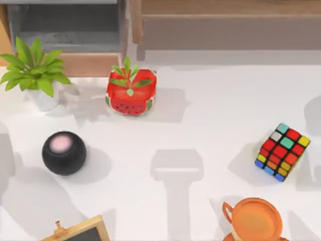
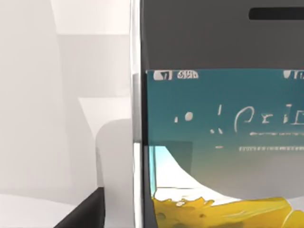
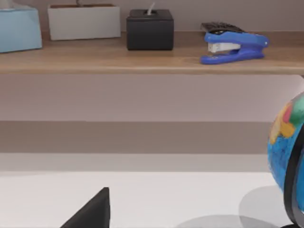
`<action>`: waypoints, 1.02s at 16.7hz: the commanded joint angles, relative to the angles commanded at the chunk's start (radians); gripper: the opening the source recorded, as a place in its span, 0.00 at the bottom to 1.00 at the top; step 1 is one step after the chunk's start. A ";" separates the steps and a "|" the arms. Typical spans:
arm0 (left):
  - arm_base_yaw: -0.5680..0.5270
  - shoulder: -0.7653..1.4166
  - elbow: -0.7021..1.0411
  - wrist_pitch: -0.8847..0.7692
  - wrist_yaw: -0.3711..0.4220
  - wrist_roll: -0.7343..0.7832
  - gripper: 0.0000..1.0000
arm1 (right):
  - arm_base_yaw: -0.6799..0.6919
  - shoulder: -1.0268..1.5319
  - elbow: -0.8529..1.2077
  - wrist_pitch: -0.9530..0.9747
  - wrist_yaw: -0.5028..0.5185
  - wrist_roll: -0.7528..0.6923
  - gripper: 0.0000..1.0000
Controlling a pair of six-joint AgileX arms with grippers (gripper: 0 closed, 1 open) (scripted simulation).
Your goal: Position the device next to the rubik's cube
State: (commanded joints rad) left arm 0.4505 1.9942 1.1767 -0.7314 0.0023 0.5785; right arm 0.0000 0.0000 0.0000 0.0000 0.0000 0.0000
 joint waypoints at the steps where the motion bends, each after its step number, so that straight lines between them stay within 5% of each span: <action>1: 0.000 0.000 0.000 0.000 0.000 0.000 1.00 | 0.000 0.000 0.000 0.000 0.000 0.000 1.00; 14: 0.000 0.000 0.000 0.000 0.000 0.000 0.02 | 0.000 0.000 0.000 0.000 0.000 0.000 1.00; 17: 0.000 0.000 0.000 0.000 0.000 0.000 0.00 | 0.000 0.000 0.000 0.000 0.000 0.000 1.00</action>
State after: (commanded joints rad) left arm 0.4505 1.9942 1.1767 -0.7314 0.0023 0.5785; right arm 0.0000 0.0000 0.0000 0.0000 0.0000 0.0000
